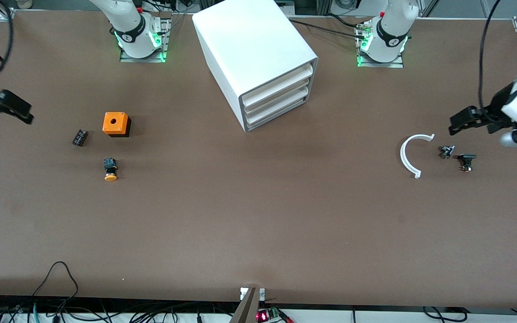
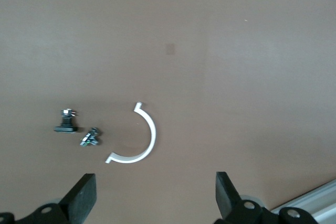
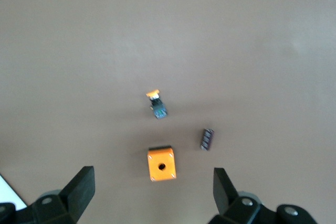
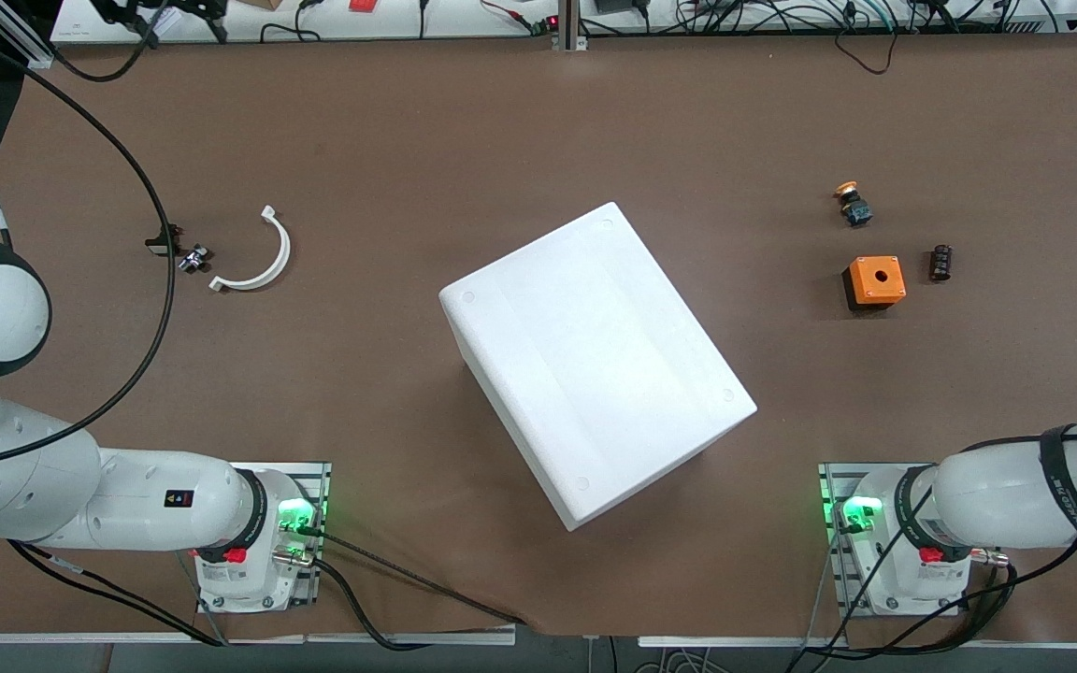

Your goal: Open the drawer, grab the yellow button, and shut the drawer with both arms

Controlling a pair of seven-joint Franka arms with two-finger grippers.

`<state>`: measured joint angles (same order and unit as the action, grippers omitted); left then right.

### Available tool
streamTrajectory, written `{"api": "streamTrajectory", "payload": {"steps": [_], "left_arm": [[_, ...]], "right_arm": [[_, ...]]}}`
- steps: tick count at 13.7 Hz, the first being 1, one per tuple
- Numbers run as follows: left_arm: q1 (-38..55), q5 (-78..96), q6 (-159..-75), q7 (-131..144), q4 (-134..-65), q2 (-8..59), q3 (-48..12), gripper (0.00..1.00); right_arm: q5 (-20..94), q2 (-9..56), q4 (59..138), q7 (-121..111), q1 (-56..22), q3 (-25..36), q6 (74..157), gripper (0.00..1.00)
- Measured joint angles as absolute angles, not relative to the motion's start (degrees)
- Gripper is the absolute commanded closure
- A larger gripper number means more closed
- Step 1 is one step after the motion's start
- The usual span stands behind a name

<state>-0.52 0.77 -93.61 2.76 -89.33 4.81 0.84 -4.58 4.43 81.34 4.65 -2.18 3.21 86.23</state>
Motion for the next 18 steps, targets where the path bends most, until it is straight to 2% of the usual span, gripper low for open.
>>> {"api": "streamTrajectory", "payload": {"steps": [4,9,18], "left_arm": [[-3.8,0.8,-93.6,0.8,-89.3,4.9,0.7,0.0],[-2.9,0.8,-93.6,0.8,-88.8,5.2,0.1,0.0],[-2.8,0.8,-92.9,0.8,-88.4,5.3,0.1,0.0]], "right_arm": [[-4.4,3.5,84.4,3.5,-2.3,4.6,86.5,0.0],[-4.2,-3.6,95.3,0.1,-2.3,4.6,92.8,0.0],[-2.9,-3.9,96.2,-0.1,-2.8,4.4,94.1,0.0]]}}
